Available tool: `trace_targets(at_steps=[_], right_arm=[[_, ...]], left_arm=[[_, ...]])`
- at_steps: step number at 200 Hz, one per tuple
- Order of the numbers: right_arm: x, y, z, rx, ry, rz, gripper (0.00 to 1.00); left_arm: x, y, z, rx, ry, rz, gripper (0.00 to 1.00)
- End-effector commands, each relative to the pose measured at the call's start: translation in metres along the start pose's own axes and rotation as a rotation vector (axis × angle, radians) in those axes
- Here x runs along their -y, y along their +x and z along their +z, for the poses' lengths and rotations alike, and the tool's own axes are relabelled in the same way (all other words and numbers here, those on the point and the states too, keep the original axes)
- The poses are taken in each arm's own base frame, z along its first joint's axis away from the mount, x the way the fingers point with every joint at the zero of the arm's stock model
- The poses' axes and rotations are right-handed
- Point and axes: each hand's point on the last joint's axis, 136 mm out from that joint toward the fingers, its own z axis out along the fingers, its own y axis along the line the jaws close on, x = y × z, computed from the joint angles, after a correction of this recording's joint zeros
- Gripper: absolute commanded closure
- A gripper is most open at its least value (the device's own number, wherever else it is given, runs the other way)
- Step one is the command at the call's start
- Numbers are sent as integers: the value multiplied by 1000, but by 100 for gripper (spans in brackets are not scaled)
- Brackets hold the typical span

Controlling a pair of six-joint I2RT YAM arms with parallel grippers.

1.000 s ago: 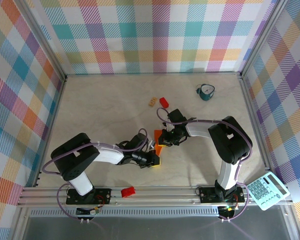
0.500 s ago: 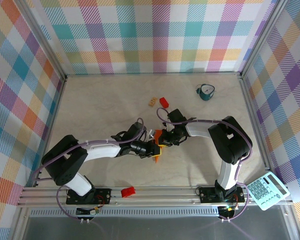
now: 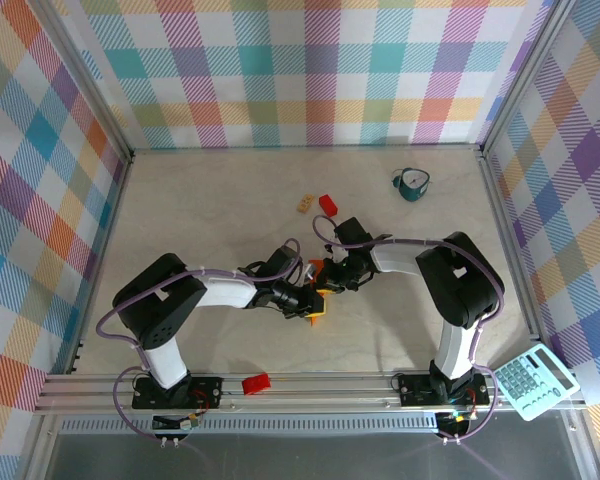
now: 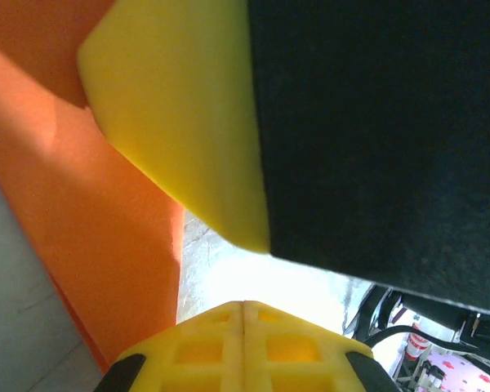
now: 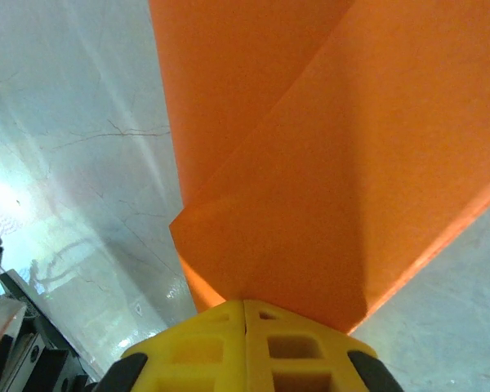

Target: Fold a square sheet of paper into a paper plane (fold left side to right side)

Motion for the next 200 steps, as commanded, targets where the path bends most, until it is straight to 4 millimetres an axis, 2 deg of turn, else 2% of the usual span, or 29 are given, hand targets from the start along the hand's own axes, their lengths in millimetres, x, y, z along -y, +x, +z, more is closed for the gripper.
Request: trace_targets(at_steps=[1, 35, 68, 107, 200], right_arm=[[50, 29, 17, -91, 188, 81, 99], [51, 29, 17, -91, 196, 80, 99], [53, 29, 16, -91, 209, 75, 99], [57, 30, 14, -98, 235, 72, 99], [60, 26, 20, -116, 254, 77, 99]], left_arm=[[7, -14, 0, 33, 19, 32, 100], [-5, -15, 6, 33, -6, 21, 100], [-18, -7, 9, 13, -28, -1, 100], [-29, 10, 7, -11, -39, -20, 100], [-36, 52, 6, -63, -31, -40, 100]])
